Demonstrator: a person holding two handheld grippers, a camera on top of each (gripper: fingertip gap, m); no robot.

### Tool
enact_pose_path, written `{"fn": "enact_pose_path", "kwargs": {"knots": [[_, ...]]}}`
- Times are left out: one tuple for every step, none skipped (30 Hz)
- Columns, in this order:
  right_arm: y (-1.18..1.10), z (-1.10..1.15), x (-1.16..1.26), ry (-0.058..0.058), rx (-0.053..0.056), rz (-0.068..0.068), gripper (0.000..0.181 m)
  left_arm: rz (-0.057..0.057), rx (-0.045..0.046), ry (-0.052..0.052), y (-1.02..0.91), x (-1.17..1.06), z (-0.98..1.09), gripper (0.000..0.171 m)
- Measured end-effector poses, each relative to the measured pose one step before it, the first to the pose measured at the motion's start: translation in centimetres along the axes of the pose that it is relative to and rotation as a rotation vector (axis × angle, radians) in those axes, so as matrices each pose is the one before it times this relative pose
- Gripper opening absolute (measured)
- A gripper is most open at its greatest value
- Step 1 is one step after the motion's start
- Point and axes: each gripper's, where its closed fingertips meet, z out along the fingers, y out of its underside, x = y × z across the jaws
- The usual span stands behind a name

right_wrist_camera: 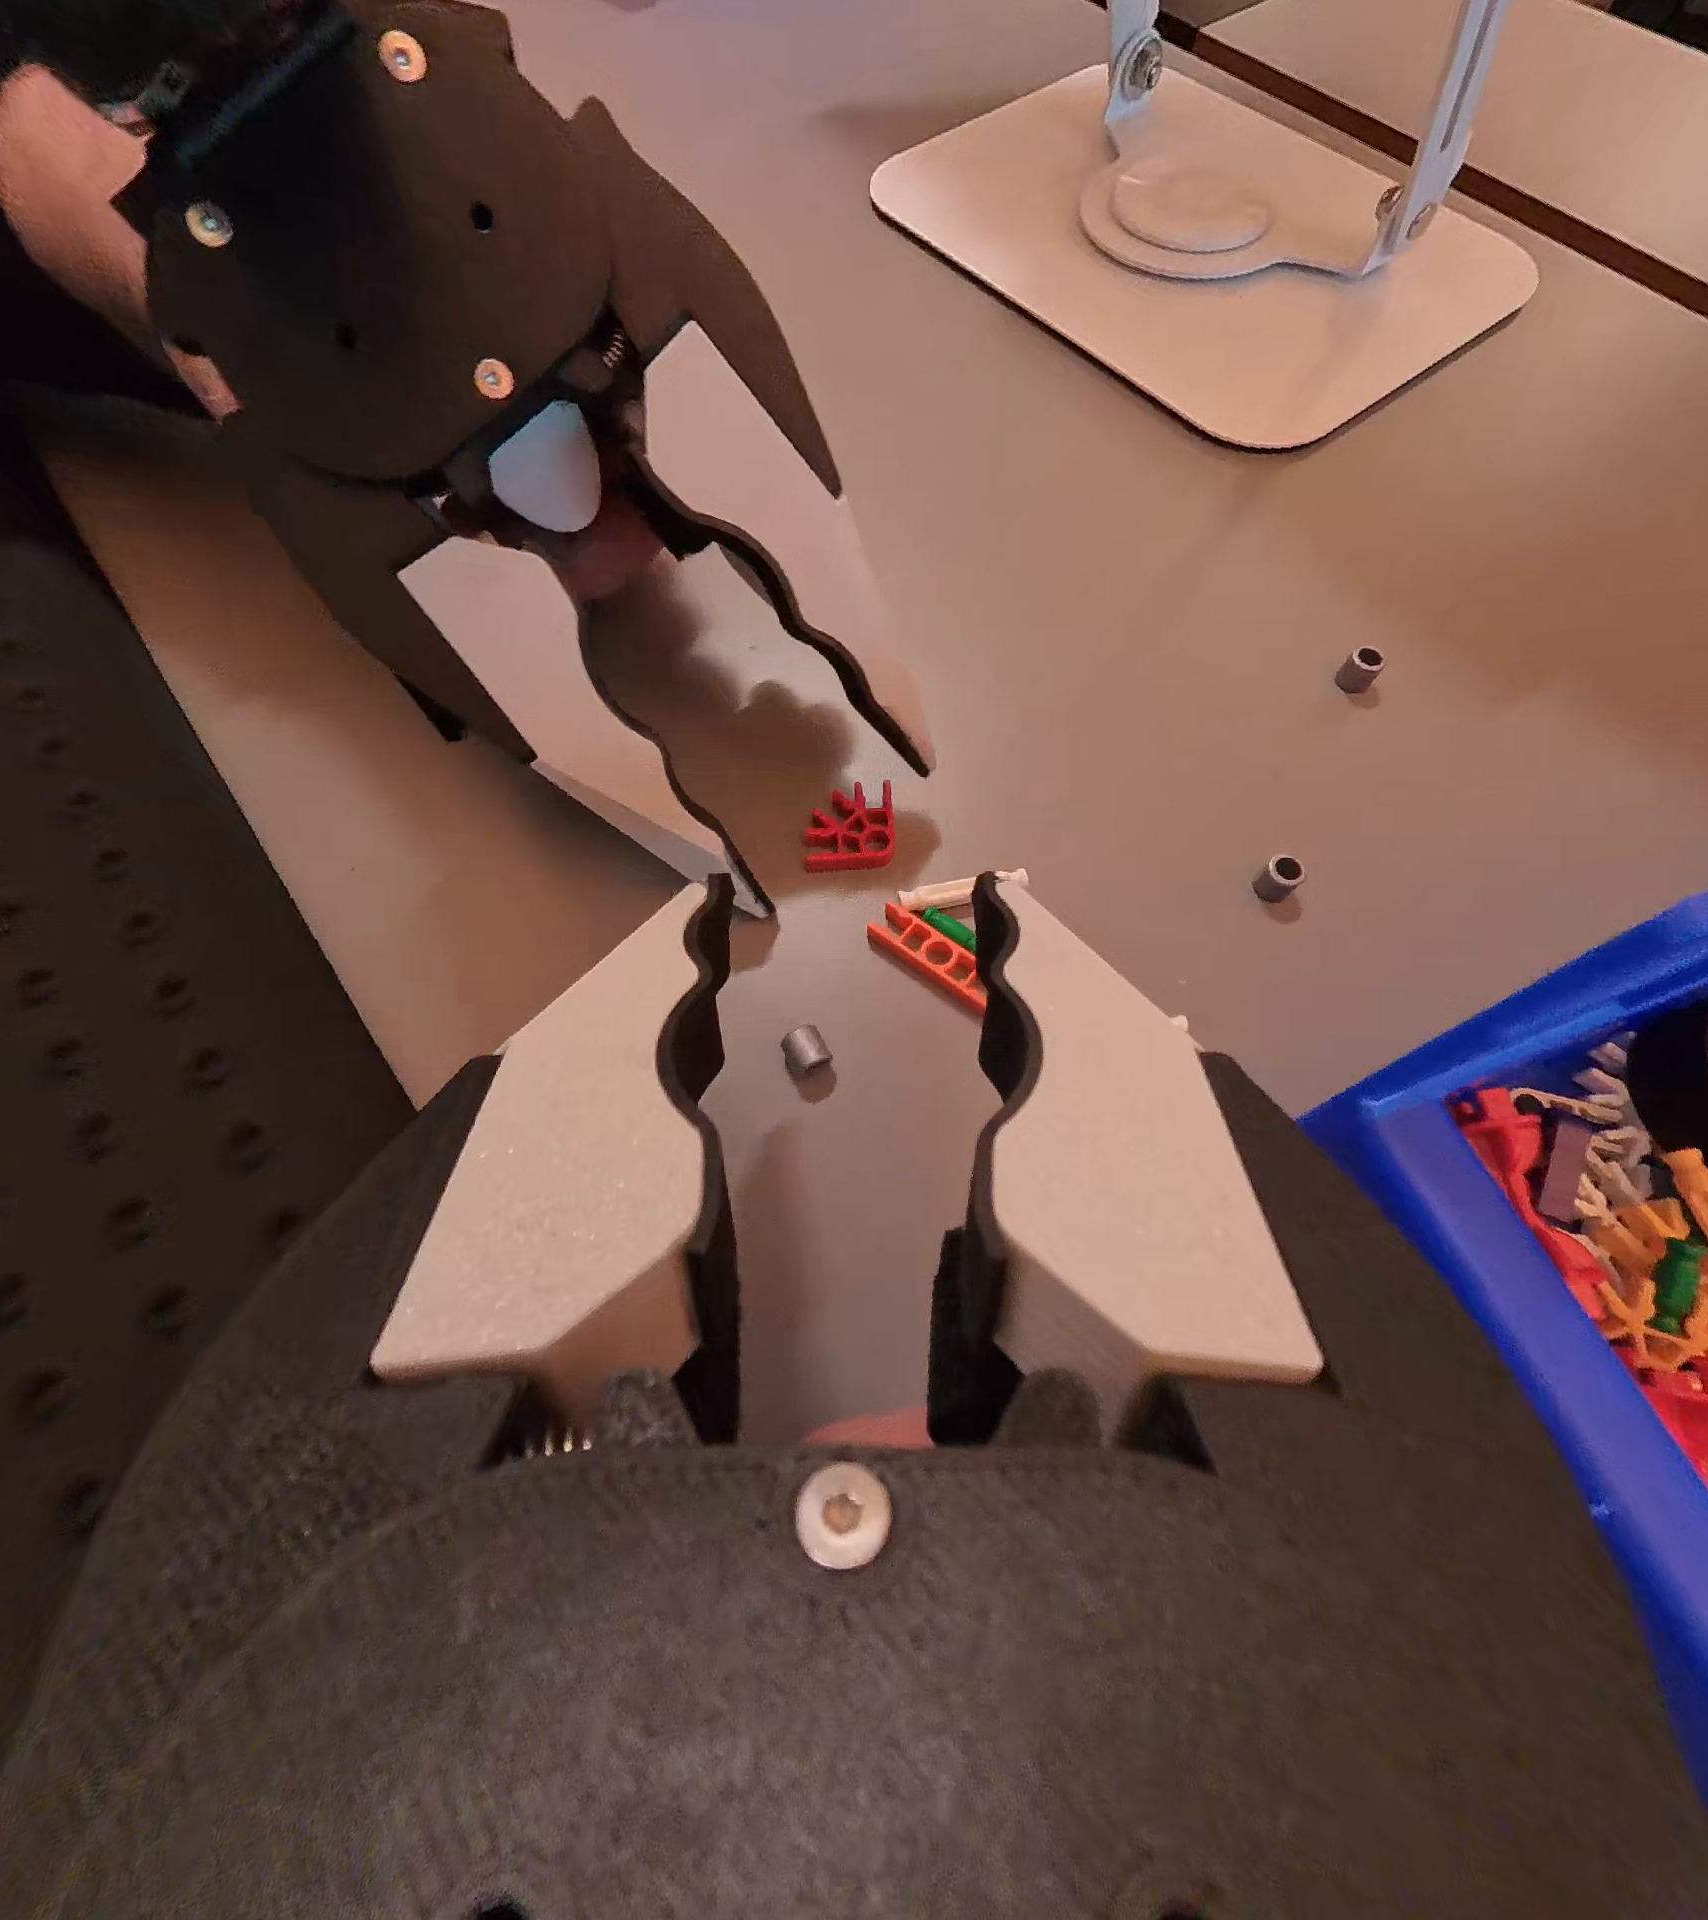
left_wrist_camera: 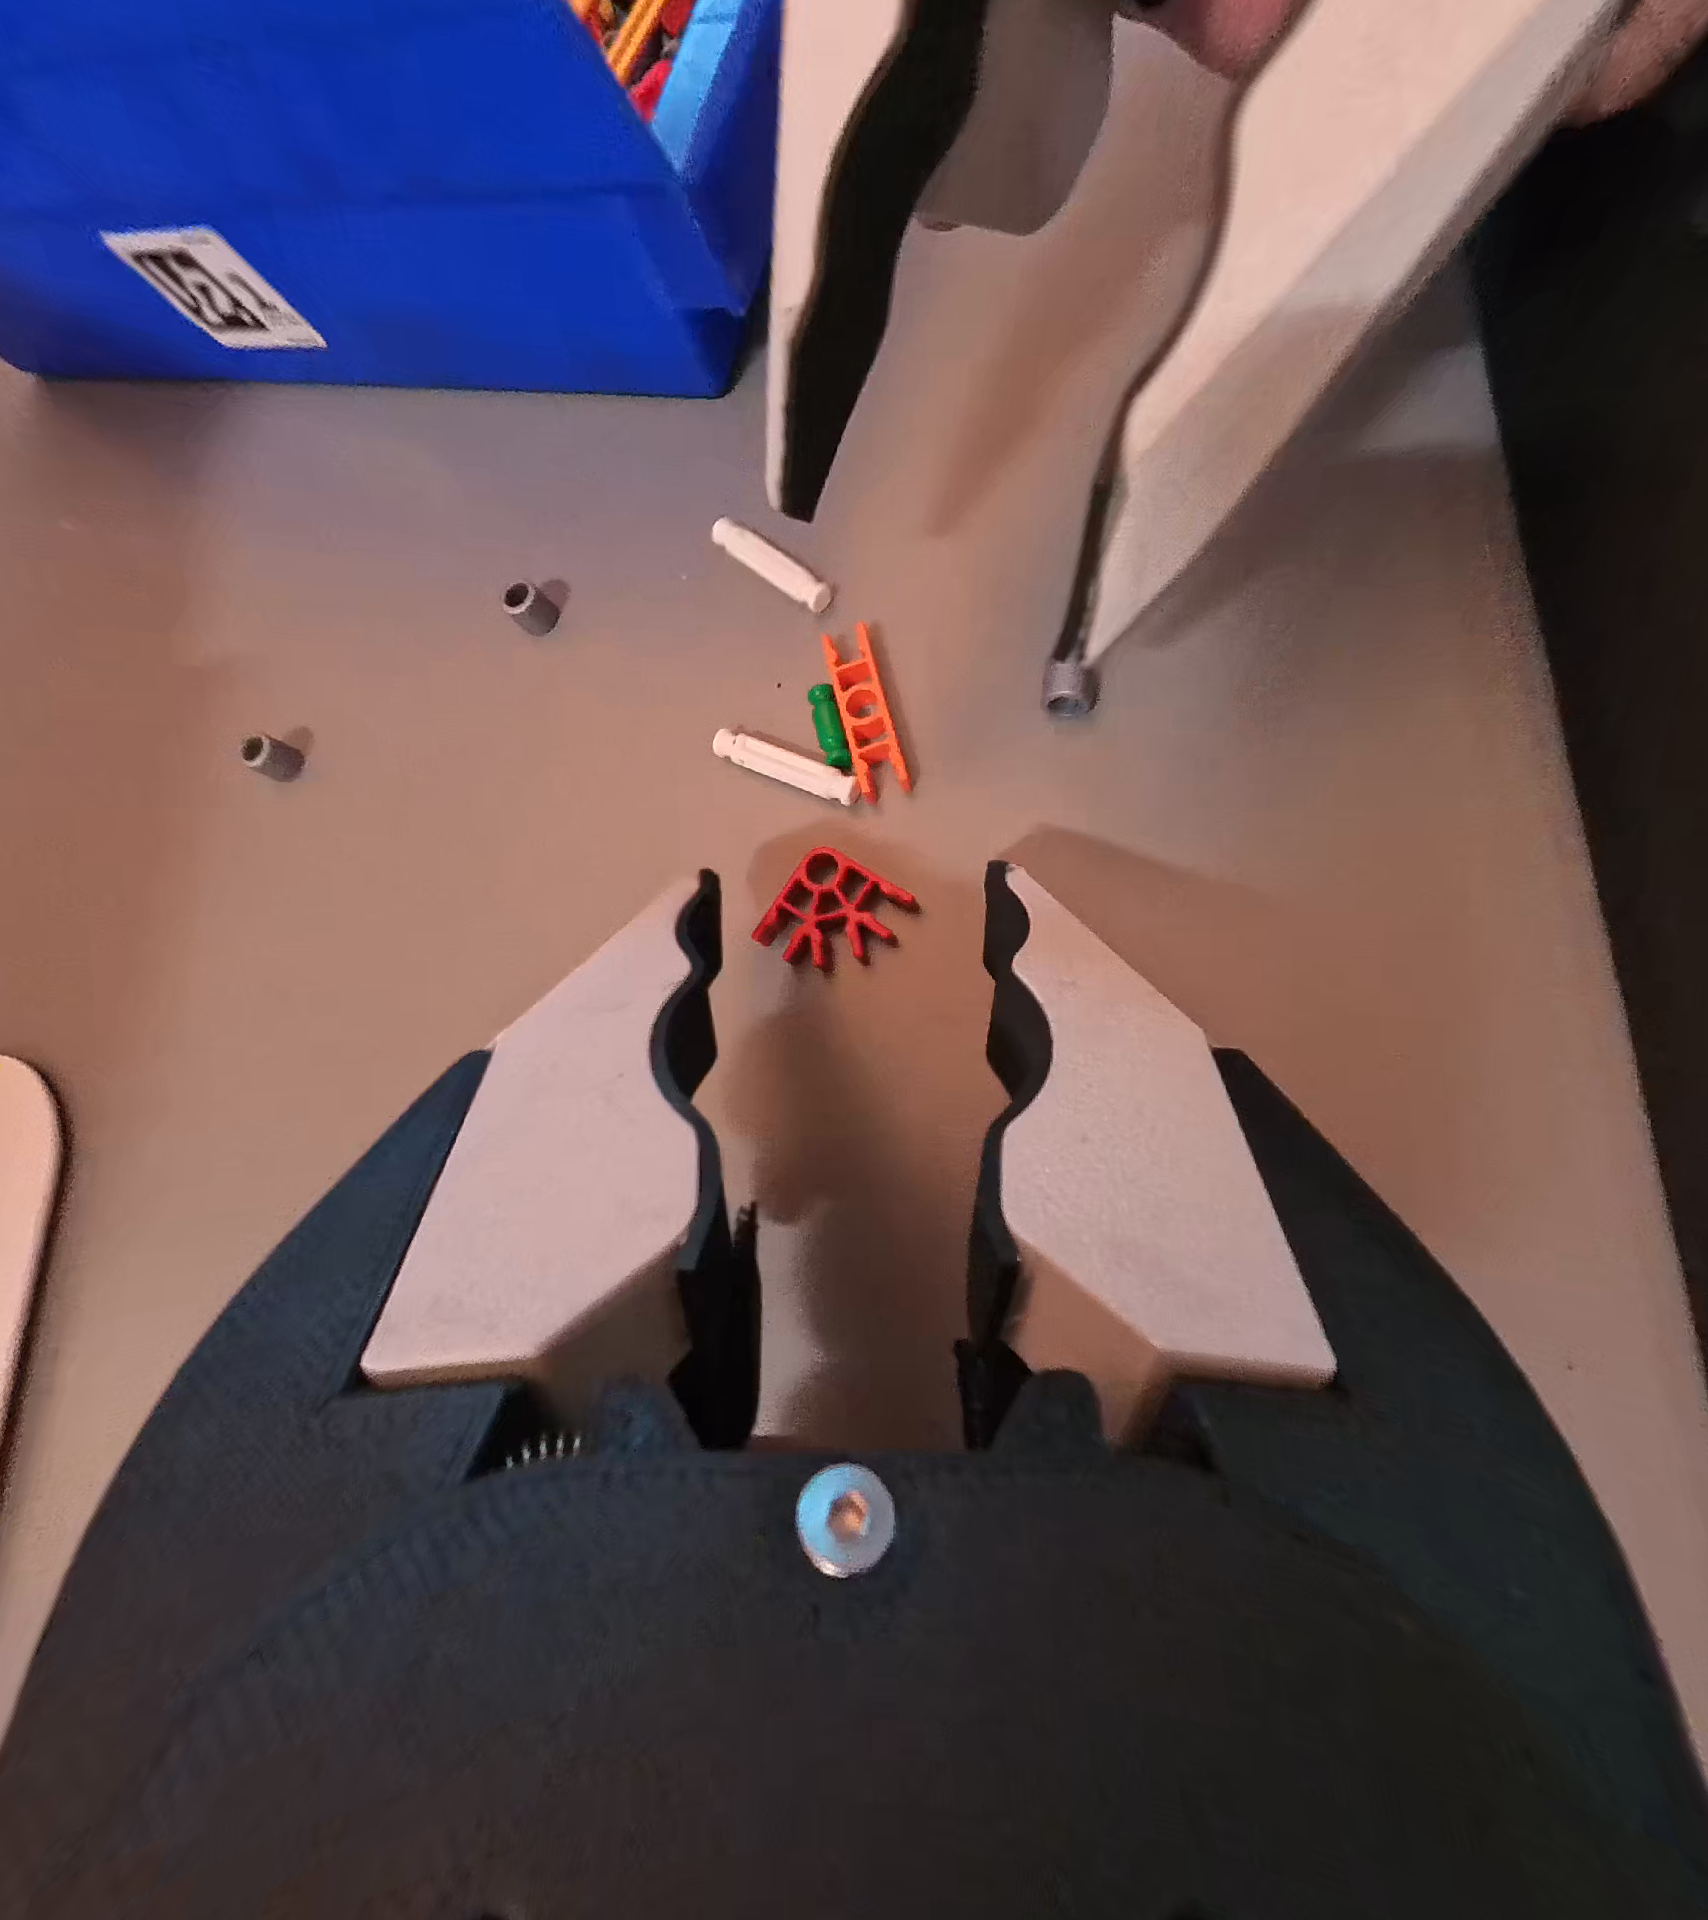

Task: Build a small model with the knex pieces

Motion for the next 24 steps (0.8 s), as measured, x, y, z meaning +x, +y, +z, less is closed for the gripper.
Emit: {"fn": "enact_pose_path", "kwargs": {"knots": [[0.007, 0.015, -0.031, -0.0007, -0.0004, -0.0009, 0.046, -0.0365, -0.00679, 0.0191, 0.075, 0.018, 0.089, 0.049], [-0.006, 0.008, -0.042, -0.0015, 0.0002, -0.0002, 0.046, -0.0329, -0.00595, 0.0205, 0.092, 0.03, 0.076, 0.049], [0.008, -0.003, -0.043, -0.0021, -0.0005, -0.0001, 0.046, -0.0271, -0.00334, 0.0172, 0.084, -0.024, 0.048, 0.048], [0.022, 0.003, -0.024, -0.0006, -0.0012, -0.0007, 0.046, -0.0281, -0.00232, 0.0177, 0.085, -0.009, 0.047, 0.049], [0.001, 0.012, -0.023, -0.0004, -0.0009, -0.0005, 0.046, -0.0291, 0.00095, 0.0287, 0.073, 0.215, 0.07, 0.043], [-0.016, 0.011, -0.054, -0.0022, -0.0003, 0.0002, 0.046, -0.0283, 0.00537, 0.0164, 0.004, 0.093, 0.06, 0.037], [-0.026, 0.006, -0.049, -0.0021, -0.0001, -0.0003, 0.046, -0.0029, 0.00033, -0.0173, 0.009, -0.33, -0.023, 0.031], [-0.025, 0.024, -0.042, -0.0008, -0.0002, -0.0005, 0.046, 0.0024, -0.00105, -0.0001, 0.034, 0.013, -0.029, 0.031], [-0.019, 0.033, -0.037, -0.0014, -0.0004, 0.0007, 0.046, -0.0005, 0.00034, -0.0001, 0.016, 0.013, -0.033, 0.03], [0.001, 0.046, -0.052, -0.0034, -0.0008, 0.002, 0.046, 0.0078, 0.00195, -0.0037, 0.022, 0.017, -0.043, 0.03], [-0.014, 0.053, -0.064, -0.0046, 0.0002, 0.0033, 0.045, 0.0141, 0.00262, -0.0076, 0.003, 0.018, -0.053, 0.028], [-0.059, 0.059, -0.092, -0.0075, 0.0031, 0.0065, 0.045, 0.0212, 0.00193, -0.017, -0.002, -0.054, -0.077, 0.027], [-0.097, 0.047, -0.119, -0.0111, 0.0061, 0.0111, 0.045, 0.0357, 0.00514, -0.0298, -0.034, -0.192, -0.099, 0.027], [-0.117, 0.033, -0.073, -0.0106, 0.0084, 0.0154, 0.045, 0.0414, 0.00854, -0.0334, -0.125, -0.189, -0.161, 0.026], [-0.141, 0.023, 0.009, -0.0077, 0.0105, 0.0183, 0.044, 0.0374, 0.02082, -0.0221, -0.371, 0.008, -0.275, 0.026], [-0.177, 0.003, 0.017, -0.0082, 0.0133, 0.019, 0.043, 0.0325, 0.02711, -0.0255, -0.593, -0.044, -0.38, 0.026], [-0.191, -0.006, -0.013, -0.0112, 0.0143, 0.0191, 0.043, 0.034, 0.0245, -0.0327, -0.635, -0.181, -0.42, 0.026], [-0.185, -0.044, -0.018, -0.0119, 0.0138, 0.02, 0.043, 0.0359, 0.01932, -0.0238, -0.609, -0.064, -0.406, 0.026], [-0.238, -0.07, -0.018, -0.013, 0.0163, 0.0229, 0.042, 0.0372, 0.02945, -0.0285, -0.757, -0.126, -0.436, 0.026], [-0.356, -0.083, -0.131, -0.0211, 0.0238, 0.0269, 0.041, 0.0323, 0.02186, -0.0359, -0.646, -0.279, -0.385, 0.026], [-0.447, -0.085, -0.191, -0.0257, 0.0284, 0.0312, 0.041, 0.0343, 0.02009, -0.0237, -0.601, -0.092, -0.318, 0.026], [-0.387, -0.047, -0.038, -0.0163, 0.0236, 0.032, 0.041, 0.0414, 0.0252, -0.0247, -0.634, -0.05, -0.286, 0.026], [-0.336, -0.023, 0.02, -0.0102, 0.0196, 0.0262, 0.041, 0.0467, 0.01949, -0.0326, -0.571, -0.113, -0.234, 0.026], [-0.3, 0.002, -0.125, -0.0176, 0.017, 0.0236, 0.041, 0.0459, 0.0132, -0.0279, -0.467, -0.04, -0.178, 0.026]]}}
